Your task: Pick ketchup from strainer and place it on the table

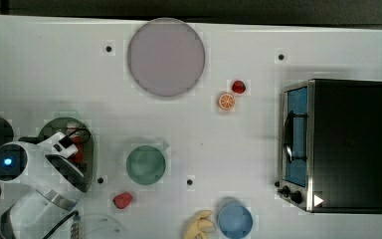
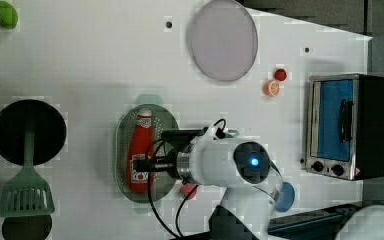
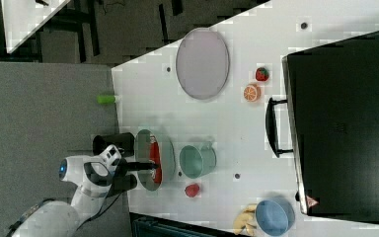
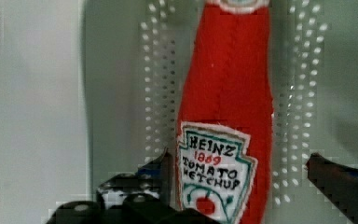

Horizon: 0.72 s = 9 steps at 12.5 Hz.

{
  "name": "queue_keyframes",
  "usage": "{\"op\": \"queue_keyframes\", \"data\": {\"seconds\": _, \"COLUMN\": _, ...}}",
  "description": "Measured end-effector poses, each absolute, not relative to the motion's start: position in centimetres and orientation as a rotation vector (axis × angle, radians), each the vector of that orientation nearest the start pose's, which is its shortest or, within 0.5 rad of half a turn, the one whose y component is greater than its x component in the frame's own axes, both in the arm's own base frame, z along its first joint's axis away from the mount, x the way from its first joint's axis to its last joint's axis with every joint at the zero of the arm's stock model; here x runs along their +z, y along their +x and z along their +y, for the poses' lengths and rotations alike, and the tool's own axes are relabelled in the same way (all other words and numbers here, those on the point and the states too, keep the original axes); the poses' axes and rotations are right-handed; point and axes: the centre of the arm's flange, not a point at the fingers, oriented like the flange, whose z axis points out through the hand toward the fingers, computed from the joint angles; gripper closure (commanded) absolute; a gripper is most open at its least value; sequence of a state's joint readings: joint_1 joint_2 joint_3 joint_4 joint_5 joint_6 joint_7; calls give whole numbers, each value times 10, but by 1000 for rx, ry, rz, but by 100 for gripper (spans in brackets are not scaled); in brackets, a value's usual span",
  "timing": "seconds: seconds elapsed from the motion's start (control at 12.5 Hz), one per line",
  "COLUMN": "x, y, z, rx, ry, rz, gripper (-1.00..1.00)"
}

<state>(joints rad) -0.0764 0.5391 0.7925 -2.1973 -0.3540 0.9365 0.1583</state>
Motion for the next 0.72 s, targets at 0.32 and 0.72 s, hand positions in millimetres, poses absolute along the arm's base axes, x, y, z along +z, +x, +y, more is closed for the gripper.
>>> {"op": "queue_keyframes", "data": {"seconds": 0.32, "x": 172, "y": 396, "z": 374, "rx": 221, "ry": -3013, "rz": 14, "gripper": -68}}
{"op": "queue_keyframes", "data": {"seconds": 0.72, "x": 162, "y": 399, "z": 372, "rx": 231, "ry": -3010, "rz": 52, "gripper": -18}}
